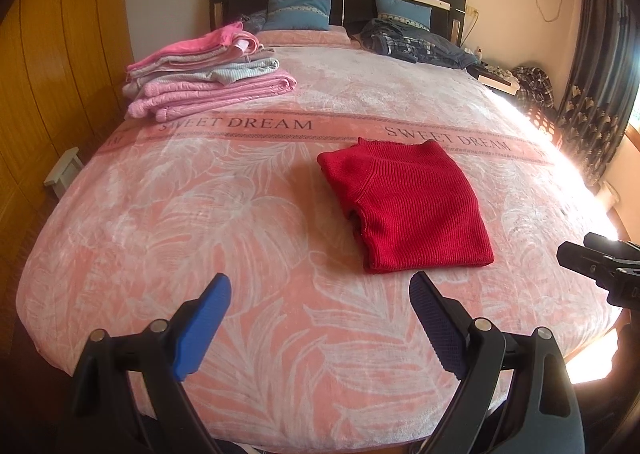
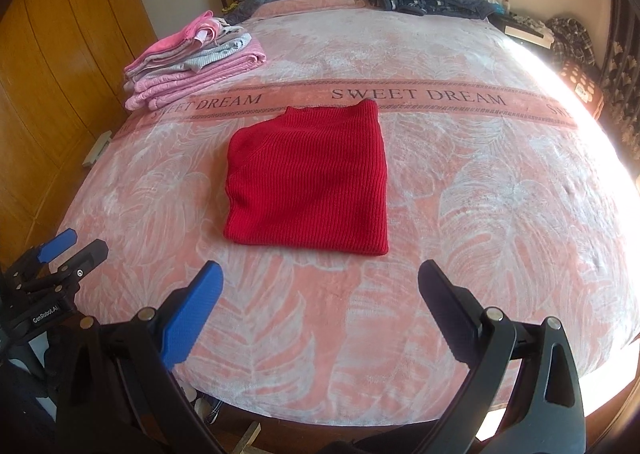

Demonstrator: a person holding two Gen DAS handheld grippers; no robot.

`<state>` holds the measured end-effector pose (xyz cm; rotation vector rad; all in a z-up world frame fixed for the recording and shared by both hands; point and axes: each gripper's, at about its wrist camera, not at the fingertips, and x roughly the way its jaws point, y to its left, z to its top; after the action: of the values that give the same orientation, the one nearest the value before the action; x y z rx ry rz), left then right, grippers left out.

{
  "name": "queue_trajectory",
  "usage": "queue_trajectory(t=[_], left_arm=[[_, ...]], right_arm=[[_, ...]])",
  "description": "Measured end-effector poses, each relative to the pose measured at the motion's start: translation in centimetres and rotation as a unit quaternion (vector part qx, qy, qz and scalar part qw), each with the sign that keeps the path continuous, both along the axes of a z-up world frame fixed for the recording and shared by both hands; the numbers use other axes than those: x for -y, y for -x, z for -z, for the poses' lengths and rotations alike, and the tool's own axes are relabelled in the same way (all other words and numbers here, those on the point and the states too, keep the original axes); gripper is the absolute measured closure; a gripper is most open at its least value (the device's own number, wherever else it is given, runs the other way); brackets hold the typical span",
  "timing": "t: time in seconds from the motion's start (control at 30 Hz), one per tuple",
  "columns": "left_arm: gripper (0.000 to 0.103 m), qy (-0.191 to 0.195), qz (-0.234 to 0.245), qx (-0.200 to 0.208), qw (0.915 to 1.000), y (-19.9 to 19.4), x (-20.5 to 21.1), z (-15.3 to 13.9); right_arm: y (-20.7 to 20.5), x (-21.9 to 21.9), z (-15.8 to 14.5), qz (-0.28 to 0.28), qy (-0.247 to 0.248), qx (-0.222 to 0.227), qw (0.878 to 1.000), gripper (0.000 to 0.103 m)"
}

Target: Fold small clothes

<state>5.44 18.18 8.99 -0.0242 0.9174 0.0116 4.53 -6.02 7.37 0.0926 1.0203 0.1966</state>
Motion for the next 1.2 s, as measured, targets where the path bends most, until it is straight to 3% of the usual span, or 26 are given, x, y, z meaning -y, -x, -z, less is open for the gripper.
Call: queue_trajectory(t=[0.17,0.37,0.83,1.2], left_arm=[[0.011,-0.014,-0.012,0.005,0.9998,-0.1,-0.1,0.1],[0.011,-0.019,-0.018,-0.021,0.9994,-0.3,-0.1,1.4],[0.011,-0.031,-0.019,-0.063,0.9974,-0.7,0.2,3.6],[0.011,-0.034,-0.021,-0.067,0.9970,-0.8,0.2,4.0]], right_arm=[[-0.2,-0.2,1.5,-0.003,-0.017,-0.034,0.999,0.006],[0.0,-1.1,2.5,-0.019,-0.008,-0.050,0.999,0.006],[-0.1,-1.1,4.1,-0.020,0.000,-0.074,0.997,0.006],[-0.4,-0.8,4.4,-0.017,-0.003,-0.080,0.997,0.006]])
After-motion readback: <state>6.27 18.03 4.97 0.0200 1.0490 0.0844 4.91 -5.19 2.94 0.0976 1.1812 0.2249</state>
